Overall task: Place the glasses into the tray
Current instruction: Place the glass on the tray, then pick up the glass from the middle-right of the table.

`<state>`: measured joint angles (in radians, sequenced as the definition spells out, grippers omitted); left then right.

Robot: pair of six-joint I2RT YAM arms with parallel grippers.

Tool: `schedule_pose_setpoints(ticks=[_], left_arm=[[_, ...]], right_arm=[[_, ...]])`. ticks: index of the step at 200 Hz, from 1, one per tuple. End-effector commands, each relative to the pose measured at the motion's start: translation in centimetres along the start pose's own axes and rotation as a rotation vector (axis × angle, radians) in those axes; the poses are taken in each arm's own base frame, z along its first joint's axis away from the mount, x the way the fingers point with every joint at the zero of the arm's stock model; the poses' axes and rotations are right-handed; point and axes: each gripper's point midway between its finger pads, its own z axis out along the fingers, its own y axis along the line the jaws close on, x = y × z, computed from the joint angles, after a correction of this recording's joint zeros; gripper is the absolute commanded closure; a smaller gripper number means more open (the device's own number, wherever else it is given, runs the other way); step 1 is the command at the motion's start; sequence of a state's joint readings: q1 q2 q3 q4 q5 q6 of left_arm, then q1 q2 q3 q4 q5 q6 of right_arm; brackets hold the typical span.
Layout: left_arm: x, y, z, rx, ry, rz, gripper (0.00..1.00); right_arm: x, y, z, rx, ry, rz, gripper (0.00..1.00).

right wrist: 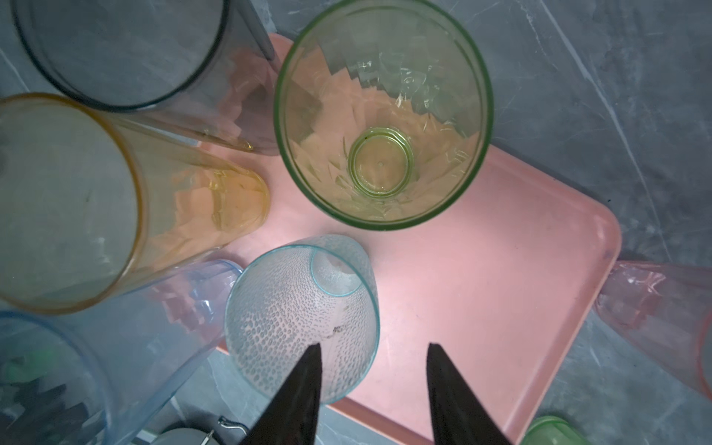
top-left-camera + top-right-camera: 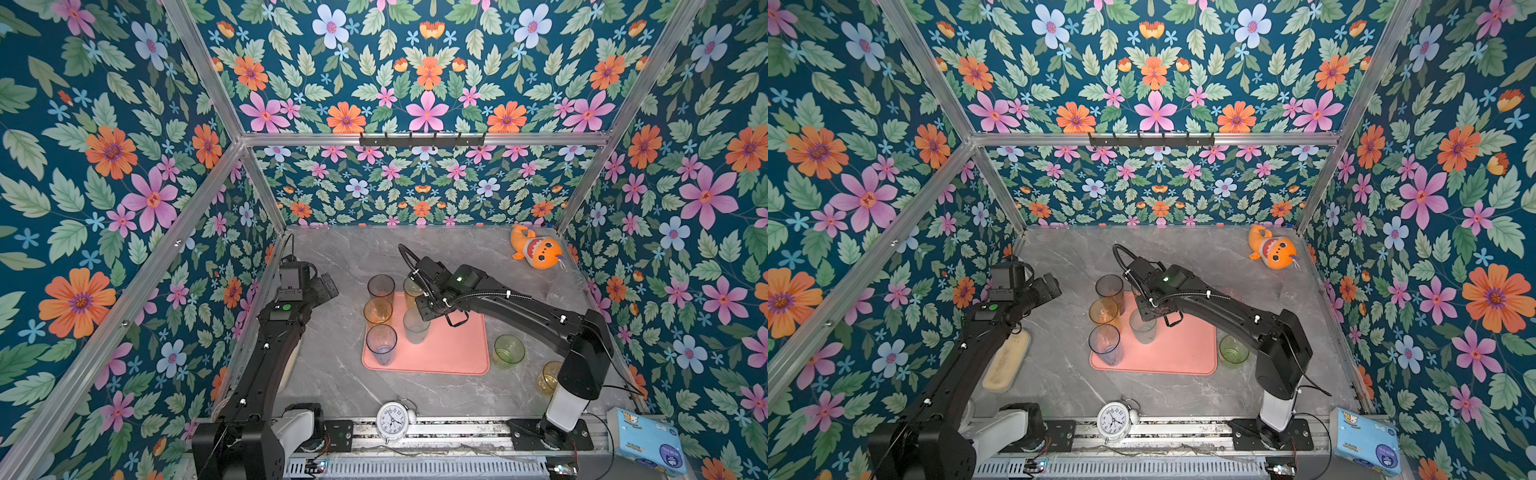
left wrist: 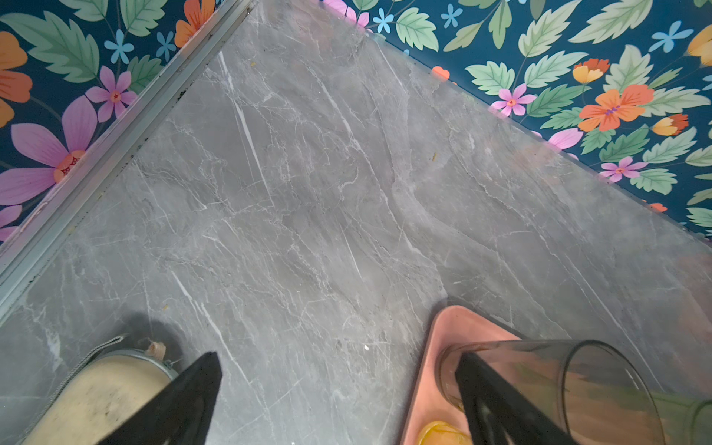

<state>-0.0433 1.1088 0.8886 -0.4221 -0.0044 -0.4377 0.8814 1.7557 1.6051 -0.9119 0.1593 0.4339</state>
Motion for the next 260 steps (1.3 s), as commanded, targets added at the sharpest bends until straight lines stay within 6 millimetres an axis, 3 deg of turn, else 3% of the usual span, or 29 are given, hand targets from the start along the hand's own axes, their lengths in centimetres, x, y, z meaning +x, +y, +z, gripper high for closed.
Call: schedule_pose_setpoints(ticks=[1, 28, 33, 69, 126, 195, 260], left_arm=[[-0.1, 0.2, 0.0, -0.009, -0.005, 0.003, 0.02], [-0.3, 0.1, 0.0, -0.008, -0.008, 0.003, 0.02], [-0.4, 0.1, -0.1, -0.006, -0.009, 0.002, 0.02], [-0.5, -0.1, -0.1, 0.004, -0.013, -0.004, 0.02], [-0.5, -0.4, -0.1, 0.020, -0.014, -0.012, 0.02], [-0.7, -0.6, 0.1, 0.027, -0.009, -0.010, 0.02], [-0.3, -0.7, 0.3, 0.035, -0.002, -0.010, 0.02]], right_arm=[[-0.1, -0.2, -1.5, -0.008, -0.022, 0.005, 0.53], [-0.5, -0.9, -3.1, 0.000, -0.066, -0.007, 0.52], [-0.9, -1.1, -4.7, -0.010, -0.106, -0.004, 0.52], [-2.1, -3.0, -7.3, 0.063, -0.220, -0.059, 0.51], [-4.7, -7.9, -10.6, 0.174, -0.351, -0.013, 0.49], [-6.1, -16.1, -11.3, 0.326, -0.377, 0.124, 0.44], [-4.4, -25.0, -10.8, 0.327, -0.342, 0.460, 0.41]])
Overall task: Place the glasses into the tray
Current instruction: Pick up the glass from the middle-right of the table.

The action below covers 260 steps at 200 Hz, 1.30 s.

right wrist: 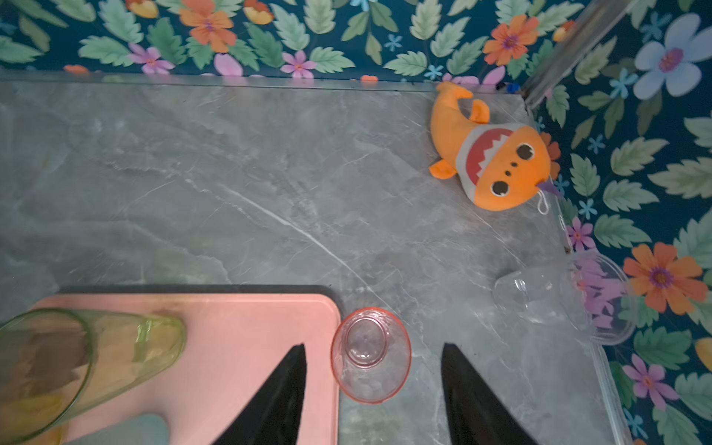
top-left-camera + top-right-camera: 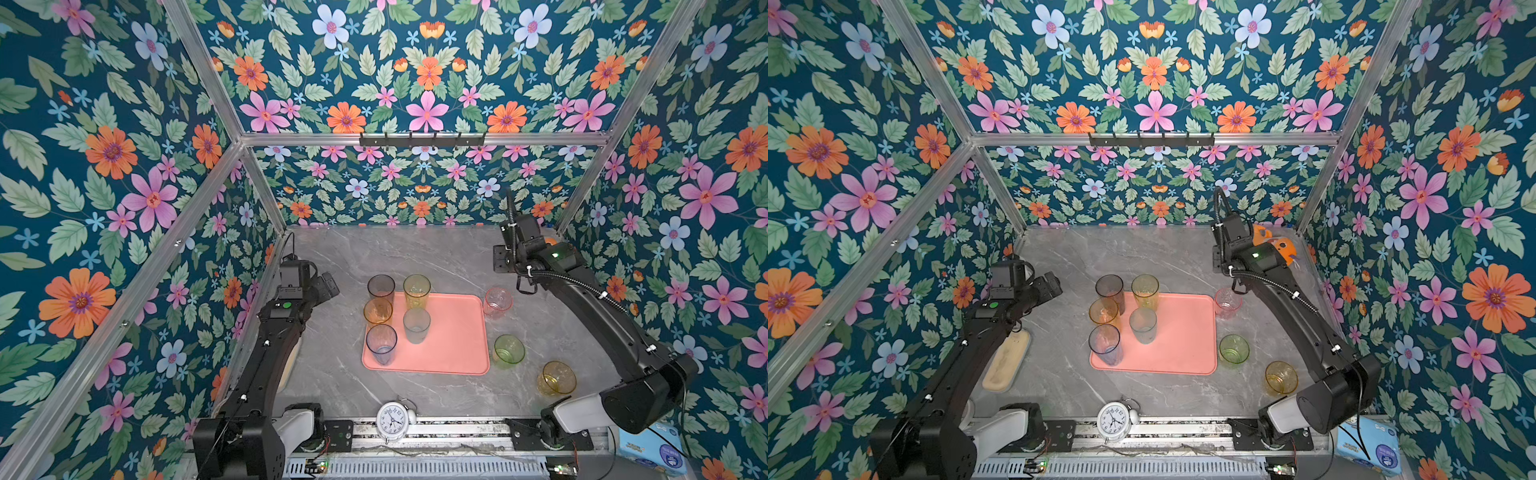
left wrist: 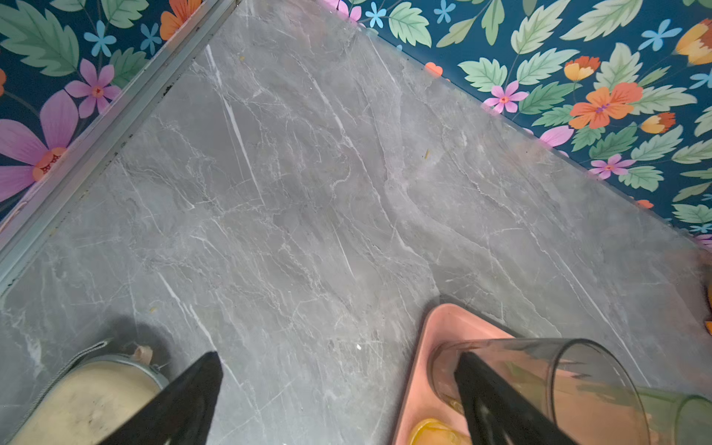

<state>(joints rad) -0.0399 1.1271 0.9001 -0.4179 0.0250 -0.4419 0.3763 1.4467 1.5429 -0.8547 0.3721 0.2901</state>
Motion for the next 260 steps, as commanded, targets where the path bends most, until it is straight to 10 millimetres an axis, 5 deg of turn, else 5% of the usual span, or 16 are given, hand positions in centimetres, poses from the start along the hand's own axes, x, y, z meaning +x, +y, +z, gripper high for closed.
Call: schedule_pose_setpoints(ticks=[1, 51, 111, 153, 199, 260], left_arm=[[-0.3, -0.2, 0.0, 0.011, -0.016, -0.004, 0.02], [0.0, -0.3, 0.4, 0.018, -0.004, -0.003, 0.03], [0.1, -0.1, 0.3, 0.012, -0.007, -0.001, 0.03], [0.0, -0.2, 0.3, 0.014, -0.008, -0.001, 0.03], [-0.2, -0.2, 0.3, 0.006, -0.005, 0.007, 0.03], [-0.5, -0.3, 0.2, 0.005, -0.006, 0.007, 0.03]], right_arm=[[0.2, -1.6, 0.9, -0.022, 0.031, 0.111, 0.41], [0.5, -7.0, 2.8, 0.061, 0.068, 0.285, 0.40], [1.1, -16.2, 4.0, 0.295, -0.034, 0.516, 0.36], [3.0, -21.0, 5.3, 0.353, -0.026, 0.680, 0.36], [4.2, -24.2, 6.0, 0.412, -0.009, 0.751, 0.37], [5.2, -25.5, 6.2, 0.414, -0.003, 0.790, 0.37]])
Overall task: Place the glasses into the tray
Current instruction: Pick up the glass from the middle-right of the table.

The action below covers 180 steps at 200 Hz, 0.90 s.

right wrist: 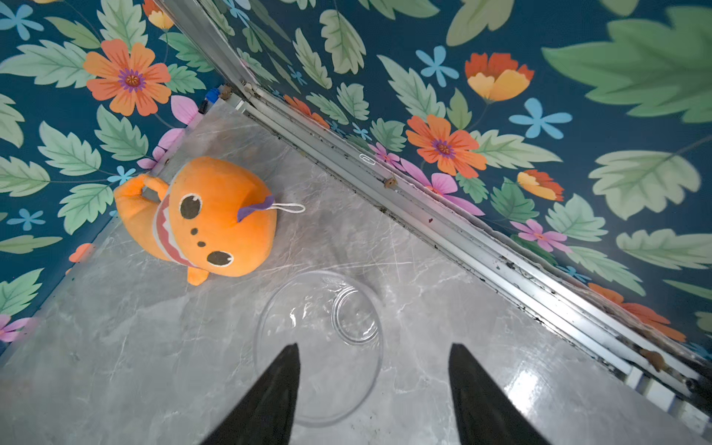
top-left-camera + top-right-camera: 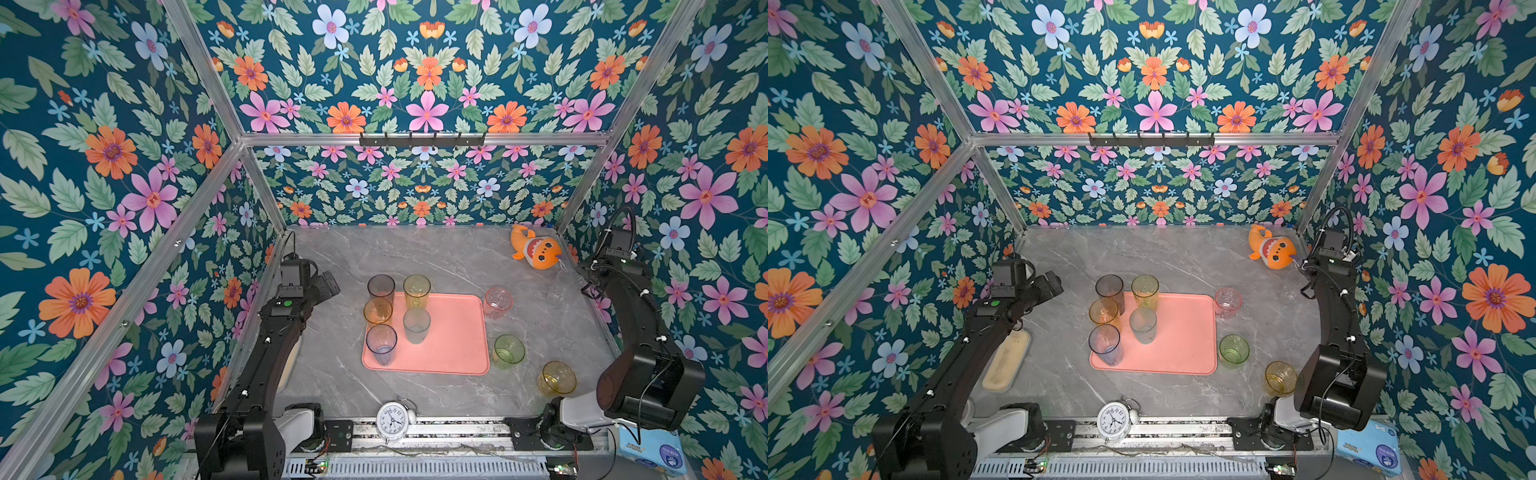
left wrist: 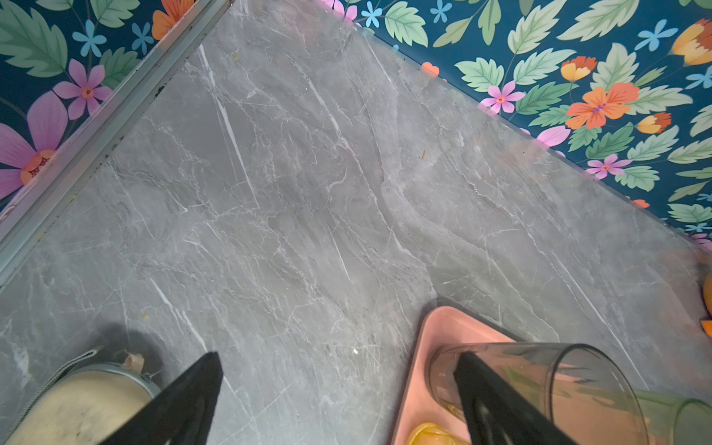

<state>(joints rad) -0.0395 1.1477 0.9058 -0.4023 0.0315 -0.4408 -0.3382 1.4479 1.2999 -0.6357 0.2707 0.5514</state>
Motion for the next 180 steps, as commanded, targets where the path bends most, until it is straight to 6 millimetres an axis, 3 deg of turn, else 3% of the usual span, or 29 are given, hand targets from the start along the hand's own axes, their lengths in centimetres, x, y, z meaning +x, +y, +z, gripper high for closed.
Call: schedule_pose_setpoints(ticks=[1, 79, 180], left_arm=[[-0.4, -0.1, -0.2, 0.000, -0.008, 0.006, 0.03], [-0.3, -0.2, -0.3, 0.005, -0.006, 0.002, 0.03], [-0.3, 0.1, -0.4, -0.007, -0.007, 0.007, 0.03]], right_arm=[[-0.3, -0.1, 0.2, -0.009, -0.009, 0.028, 0.37], [2.0, -0.7, 2.7, -0.020, 0.066, 0.029, 0.40], [2.8, -0.3, 4.3, -0.024, 0.118, 0.031, 0.48]])
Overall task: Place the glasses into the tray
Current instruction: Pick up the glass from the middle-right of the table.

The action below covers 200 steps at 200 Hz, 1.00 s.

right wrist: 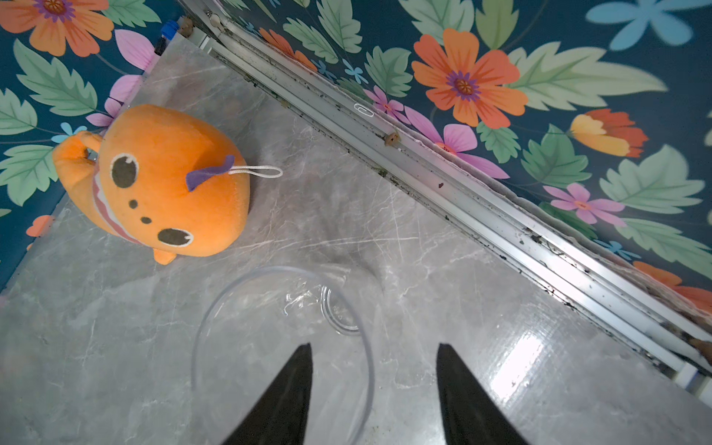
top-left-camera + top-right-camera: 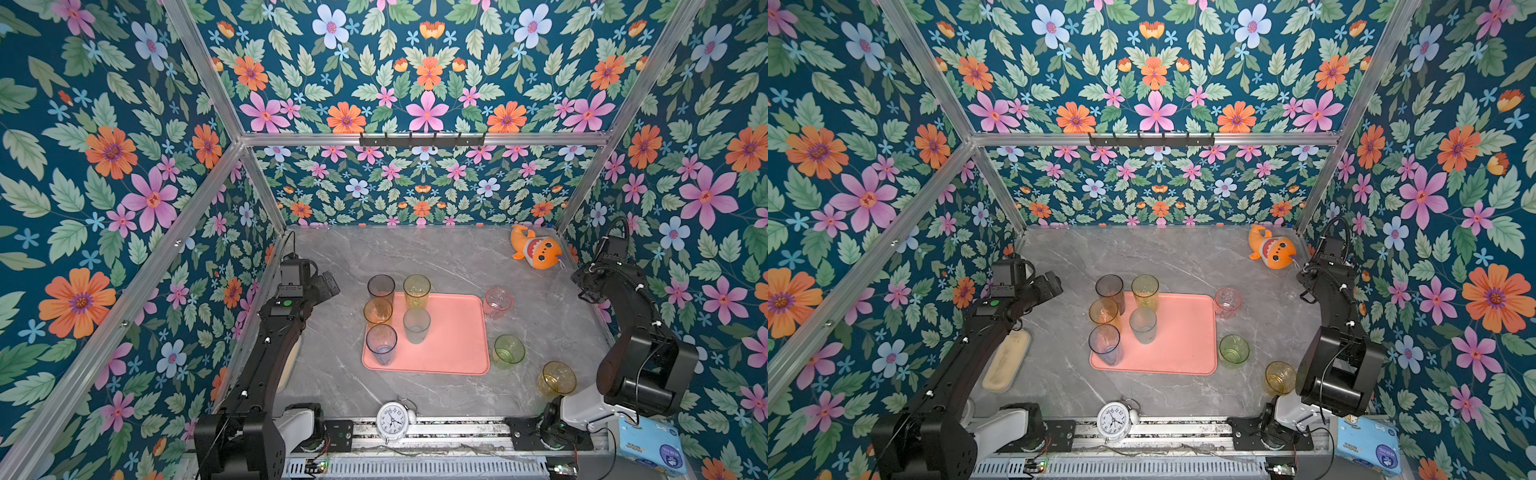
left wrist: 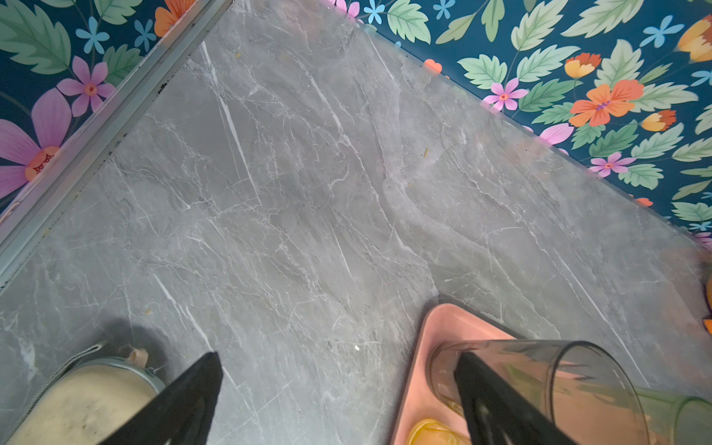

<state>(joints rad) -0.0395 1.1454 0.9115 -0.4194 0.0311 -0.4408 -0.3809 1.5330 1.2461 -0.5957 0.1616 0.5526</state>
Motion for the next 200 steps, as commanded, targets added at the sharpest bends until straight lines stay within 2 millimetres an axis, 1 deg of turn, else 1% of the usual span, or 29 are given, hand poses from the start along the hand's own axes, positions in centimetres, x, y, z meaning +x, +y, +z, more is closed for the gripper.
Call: schedule_pose_setpoints(ticks=[1, 78, 107, 129, 200], left_arm=[[-0.5, 0.0, -0.2, -0.003, -0.016, 0.007, 0.03], [-0.5, -0.2, -0.1, 0.003, -0.009, 0.009, 0.03], [-0.4, -0.1, -0.1, 0.001, -0.007, 0.010, 0.03], [-0.5, -0.1, 0.0, -0.004, -0.005, 0.010, 0.03], [-0.7, -0.2, 0.1, -0.002, -0.006, 0.012, 0.03]], right_arm=[[-0.3, 0.2, 0.3, -0.012, -0.015, 0.017, 0.48], [0.4, 0.2, 1.2, -0.015, 0.017, 0.020, 0.56], [0.7, 0.0, 1.8, -0.003, 0.037, 0.019, 0.58], [0.9, 0.0, 2.2, 0.000, 0.053, 0.019, 0.60], [1.1, -0.1, 2.7, 0.008, 0.061, 0.022, 0.69]])
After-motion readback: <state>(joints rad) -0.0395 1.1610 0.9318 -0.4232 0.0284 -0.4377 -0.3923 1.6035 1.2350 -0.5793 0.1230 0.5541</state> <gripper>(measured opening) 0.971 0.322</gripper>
